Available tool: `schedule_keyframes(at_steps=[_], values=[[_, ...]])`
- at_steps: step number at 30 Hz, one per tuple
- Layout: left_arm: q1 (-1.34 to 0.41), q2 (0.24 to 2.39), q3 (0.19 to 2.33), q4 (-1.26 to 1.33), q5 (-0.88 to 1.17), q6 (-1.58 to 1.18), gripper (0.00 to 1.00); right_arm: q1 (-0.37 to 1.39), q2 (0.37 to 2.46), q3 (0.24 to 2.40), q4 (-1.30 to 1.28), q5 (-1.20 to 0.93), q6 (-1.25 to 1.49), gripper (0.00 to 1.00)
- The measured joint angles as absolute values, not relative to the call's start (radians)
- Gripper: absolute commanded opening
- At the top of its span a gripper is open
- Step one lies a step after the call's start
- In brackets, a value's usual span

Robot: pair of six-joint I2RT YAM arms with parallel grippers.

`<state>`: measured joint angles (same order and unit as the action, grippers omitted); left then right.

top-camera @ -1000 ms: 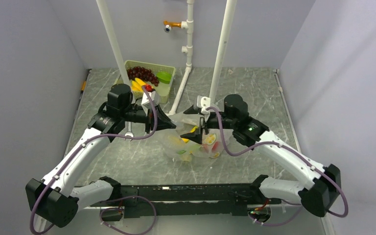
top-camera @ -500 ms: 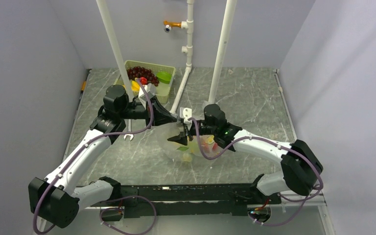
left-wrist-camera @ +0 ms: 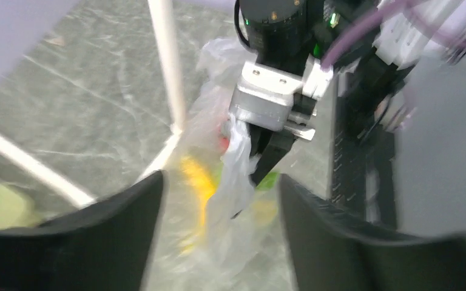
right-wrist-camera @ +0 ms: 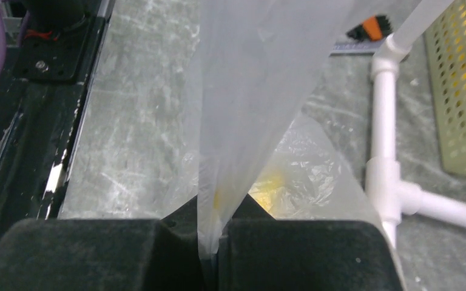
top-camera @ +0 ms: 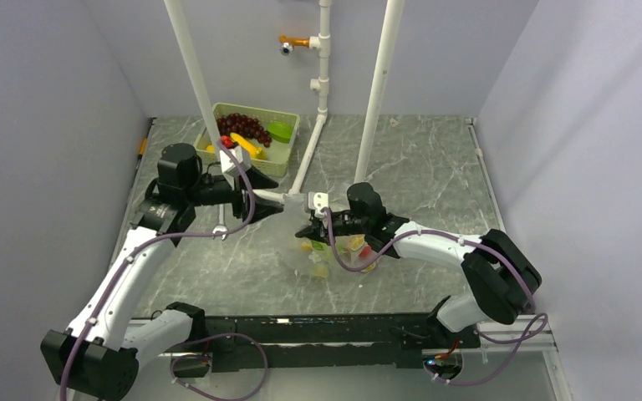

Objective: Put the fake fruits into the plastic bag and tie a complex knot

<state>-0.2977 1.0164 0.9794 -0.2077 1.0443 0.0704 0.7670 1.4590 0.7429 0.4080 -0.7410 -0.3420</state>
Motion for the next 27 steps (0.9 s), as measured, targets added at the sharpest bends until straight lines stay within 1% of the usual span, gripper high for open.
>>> schedule_keyframes(at_steps=[1,5,7,9,10,11,12,13,15,16,17,18,20,21,24,27], values=[[-0.289,1.013,1.005,-0.263,1.04,0.142,0.89,0.762,1.459,0.736,0.385,-0.745,-0.345,0.0],[-0.278,1.011,1.072,-0.527,1.026,0.481,0.9,0.753,1.459,0.734,0.338,-0.769,-0.344,0.0],[-0.278,1.028,1.072,-0.655,1.025,0.638,0.88,0.752,1.458,0.734,0.334,-0.778,-0.342,0.0],[-0.279,1.073,1.072,-0.754,1.025,0.76,0.84,0.75,1.455,0.735,0.328,-0.793,-0.337,0.0],[-0.28,1.096,1.072,-0.787,1.024,0.801,0.78,0.749,1.452,0.736,0.325,-0.796,-0.336,0.0],[-0.284,1.13,1.072,-0.825,1.023,0.849,0.71,0.747,1.446,0.736,0.322,-0.8,-0.332,0.0],[-0.289,1.158,1.072,-0.849,1.021,0.878,0.6,0.745,1.441,0.736,0.321,-0.804,-0.329,0.0],[-0.3,1.187,1.071,-0.867,1.015,0.9,0.45,0.743,1.435,0.736,0.322,-0.809,-0.324,0.03],[-0.337,1.223,1.063,-0.86,1.0,0.903,0.05,0.739,1.422,0.739,0.324,-0.818,-0.308,0.2],[-0.354,1.227,1.057,-0.847,0.996,0.884,0.0,0.737,1.419,0.742,0.327,-0.822,-0.295,0.3],[-0.377,1.226,1.045,-0.814,0.995,0.866,0.0,0.736,1.417,0.744,0.334,-0.824,-0.281,0.45],[-0.388,1.225,1.04,-0.789,0.994,0.839,0.0,0.736,1.417,0.748,0.342,-0.825,-0.265,0.53],[-0.411,1.221,1.016,-0.689,1.007,0.734,0.0,0.735,1.417,0.751,0.361,-0.829,-0.233,0.66],[-0.414,1.219,1.004,-0.645,1.011,0.682,0.0,0.735,1.418,0.751,0.374,-0.83,-0.218,0.7],[-0.414,1.196,0.915,-0.42,1.016,0.456,0.0,0.735,1.426,0.751,0.421,-0.833,-0.182,0.73],[-0.413,1.172,0.812,-0.205,1.011,0.236,0.0,0.737,1.448,0.751,0.473,-0.834,-0.147,0.69]])
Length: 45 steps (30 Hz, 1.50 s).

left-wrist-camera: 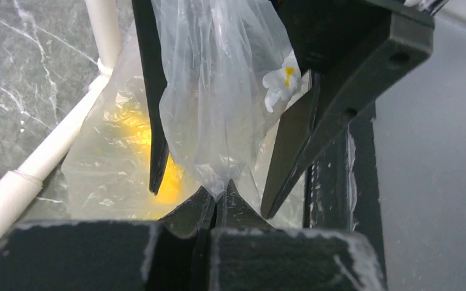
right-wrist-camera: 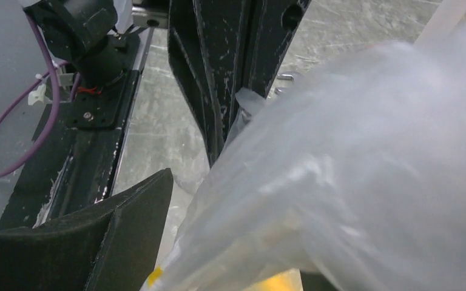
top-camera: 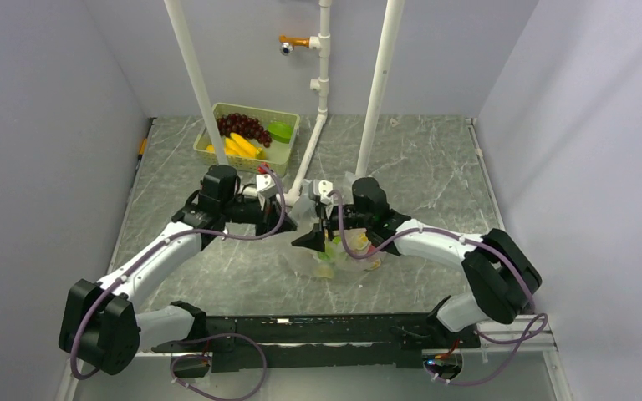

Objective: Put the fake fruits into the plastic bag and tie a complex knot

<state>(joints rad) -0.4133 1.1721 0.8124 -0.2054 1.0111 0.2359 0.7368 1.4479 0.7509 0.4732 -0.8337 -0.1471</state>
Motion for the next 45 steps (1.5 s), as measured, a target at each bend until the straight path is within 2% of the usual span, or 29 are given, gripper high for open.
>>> schedule_keyframes(at_steps=[8,9,10,12,13,15,16,18,21,24,28,35,38,40,41,44,45], values=[[-0.43,1.179,0.691,0.284,0.976,-0.286,0.0,0.741,1.58,0.754,0.616,-0.825,-0.049,0.47],[-0.432,1.18,0.691,0.32,0.972,-0.322,0.0,0.741,1.594,0.754,0.626,-0.822,-0.045,0.4],[-0.434,1.18,0.692,0.351,0.97,-0.353,0.0,0.741,1.605,0.754,0.632,-0.819,-0.039,0.26],[-0.434,1.18,0.693,0.391,0.971,-0.404,0.0,0.741,1.61,0.751,0.646,-0.817,-0.041,0.08],[-0.434,1.18,0.693,0.4,0.971,-0.417,0.1,0.741,1.61,0.75,0.655,-0.821,-0.035,0.03],[-0.421,1.172,0.695,0.39,0.974,-0.422,0.5,0.738,1.61,0.746,0.668,-0.822,-0.042,0.0],[-0.405,1.161,0.695,0.369,0.984,-0.406,0.63,0.738,1.609,0.743,0.667,-0.822,-0.047,0.0],[-0.358,1.118,0.698,0.295,1.01,-0.354,0.74,0.735,1.608,0.732,0.654,-0.822,-0.068,0.0],[-0.257,1.068,0.788,0.049,1.045,-0.146,0.9,0.73,1.602,0.725,0.618,-0.827,-0.115,0.0],[-0.239,1.115,0.971,-0.181,1.064,0.052,0.93,0.729,1.588,0.725,0.582,-0.844,-0.168,0.04],[-0.298,1.197,1.095,-0.294,1.074,0.155,0.9,0.729,1.572,0.725,0.549,-0.857,-0.239,0.1],[-0.418,1.303,1.097,-0.328,1.076,0.211,0.89,0.735,1.545,0.724,0.5,-0.878,-0.345,0.14],[-0.437,1.319,1.076,-0.284,1.076,0.194,0.82,0.737,1.542,0.724,0.49,-0.89,-0.375,0.14],[-0.443,1.321,1.036,-0.206,1.078,0.133,0.66,0.739,1.542,0.724,0.476,-0.899,-0.394,0.16],[-0.443,1.321,1.013,-0.157,1.082,0.096,0.54,0.74,1.542,0.724,0.469,-0.9,-0.402,0.16],[-0.443,1.316,0.928,0.014,1.092,-0.04,0.07,0.74,1.542,0.724,0.455,-0.9,-0.409,0.18],[-0.44,1.307,0.885,0.084,1.098,-0.088,0.0,0.738,1.542,0.724,0.449,-0.899,-0.41,0.19]])
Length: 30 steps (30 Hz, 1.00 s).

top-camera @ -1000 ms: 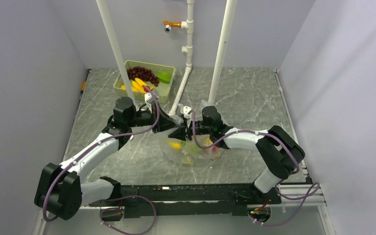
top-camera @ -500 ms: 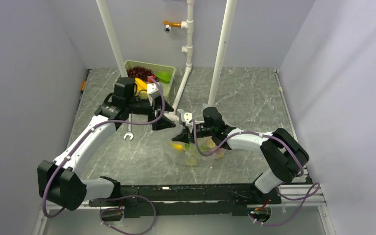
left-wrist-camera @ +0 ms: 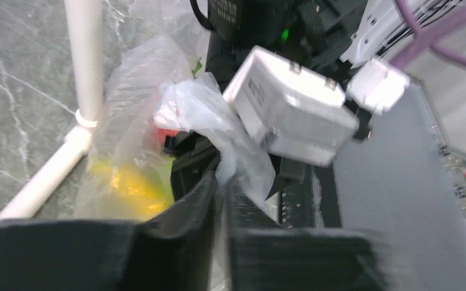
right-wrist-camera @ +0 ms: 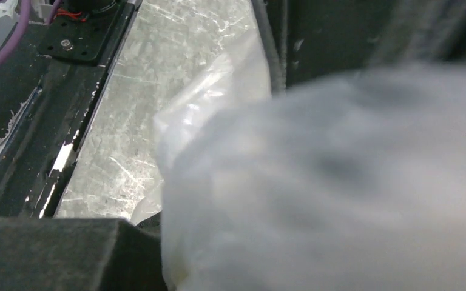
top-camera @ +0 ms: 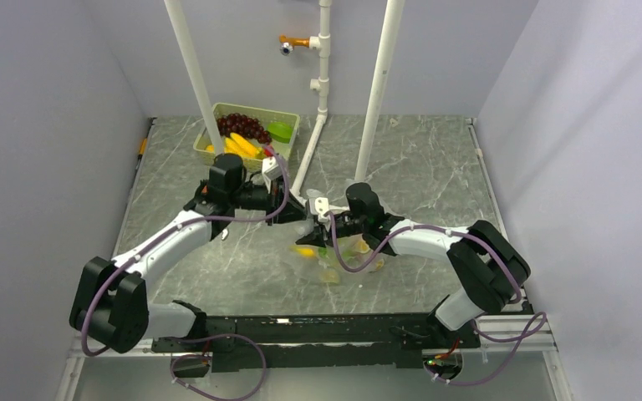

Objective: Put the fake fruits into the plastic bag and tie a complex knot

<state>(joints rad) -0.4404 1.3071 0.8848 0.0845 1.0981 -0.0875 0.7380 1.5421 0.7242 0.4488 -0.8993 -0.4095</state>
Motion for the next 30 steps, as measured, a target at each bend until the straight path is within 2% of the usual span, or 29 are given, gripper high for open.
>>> schedule_keyframes(at_steps=[2,5,15,16,17,18,19,22,25,28,30], values=[[-0.429,1.277,0.801,0.21,1.092,-0.184,0.0,0.735,1.54,0.722,0.442,-0.899,-0.412,0.23],[-0.39,1.222,0.703,0.367,1.066,-0.322,0.0,0.733,1.524,0.707,0.44,-0.899,-0.414,0.23],[-0.311,1.149,0.688,0.523,1.007,-0.557,0.01,0.689,1.507,0.705,0.441,-0.9,-0.435,0.05],[-0.307,1.149,0.688,0.522,1.009,-0.565,0.16,0.687,1.507,0.706,0.44,-0.9,-0.439,0.04],[-0.304,1.149,0.688,0.521,1.018,-0.563,0.48,0.686,1.507,0.707,0.438,-0.9,-0.44,0.04],[-0.302,1.149,0.688,0.516,1.031,-0.542,0.63,0.685,1.506,0.709,0.432,-0.901,-0.442,0.04],[-0.299,1.146,0.693,0.501,1.037,-0.503,0.68,0.685,1.506,0.709,0.417,-0.903,-0.443,0.04],[-0.292,1.135,0.764,0.338,1.056,-0.337,0.74,0.682,1.507,0.709,0.371,-0.91,-0.441,0.05],[-0.324,1.12,0.876,0.157,1.05,-0.129,0.86,0.681,1.509,0.709,0.355,-0.917,-0.437,0.05],[-0.384,1.107,0.952,0.049,1.038,0.01,0.86,0.682,1.512,0.709,0.347,-0.919,-0.435,0.05],[-0.424,1.109,0.984,-0.008,1.015,0.087,0.83,0.682,1.513,0.709,0.344,-0.921,-0.435,0.05]])
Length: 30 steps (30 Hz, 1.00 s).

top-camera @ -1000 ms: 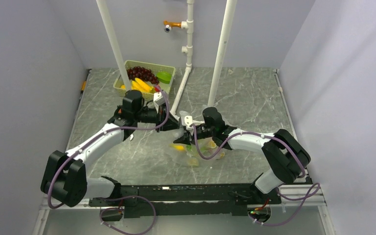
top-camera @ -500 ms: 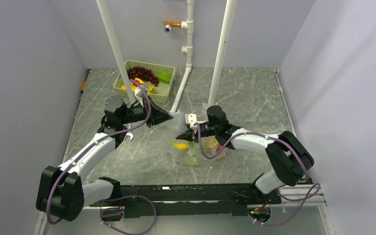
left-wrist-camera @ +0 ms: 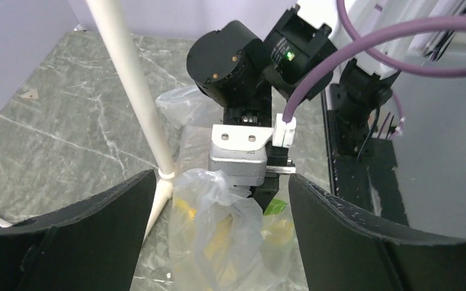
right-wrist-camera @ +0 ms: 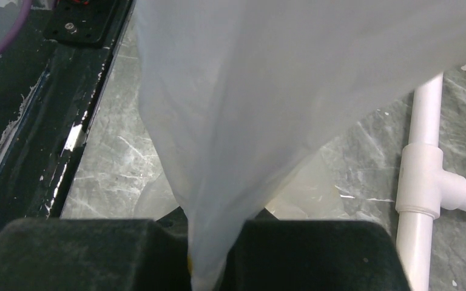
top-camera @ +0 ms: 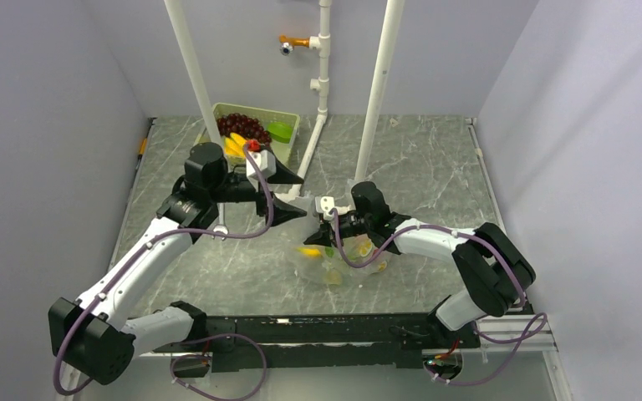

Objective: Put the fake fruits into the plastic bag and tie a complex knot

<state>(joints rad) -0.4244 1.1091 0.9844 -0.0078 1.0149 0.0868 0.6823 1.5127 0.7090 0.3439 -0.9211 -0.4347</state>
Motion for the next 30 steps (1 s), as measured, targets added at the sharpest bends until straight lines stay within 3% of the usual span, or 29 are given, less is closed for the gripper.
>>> schedule_keyframes(at_steps=[4,10,12,14,17,23,30], values=[[-0.467,1.13,1.007,-0.095,0.974,0.197,0.72,0.682,1.513,0.712,0.338,-0.922,-0.435,0.05],[-0.47,1.2,1.056,-0.214,0.955,0.304,0.43,0.685,1.513,0.713,0.336,-0.922,-0.435,0.06],[-0.471,1.2,1.056,-0.217,0.956,0.309,0.27,0.686,1.513,0.714,0.336,-0.922,-0.435,0.07],[-0.471,1.197,1.055,-0.202,0.964,0.29,0.02,0.688,1.515,0.716,0.336,-0.922,-0.435,0.08],[-0.469,1.186,1.037,-0.147,0.978,0.226,0.0,0.69,1.526,0.727,0.337,-0.922,-0.434,0.12],[-0.36,1.123,0.845,0.256,1.024,-0.206,0.0,0.69,1.551,0.736,0.344,-0.921,-0.446,0.17],[-0.283,1.123,0.807,0.437,1.063,-0.495,0.0,0.694,1.552,0.753,0.365,-0.916,-0.486,0.02]])
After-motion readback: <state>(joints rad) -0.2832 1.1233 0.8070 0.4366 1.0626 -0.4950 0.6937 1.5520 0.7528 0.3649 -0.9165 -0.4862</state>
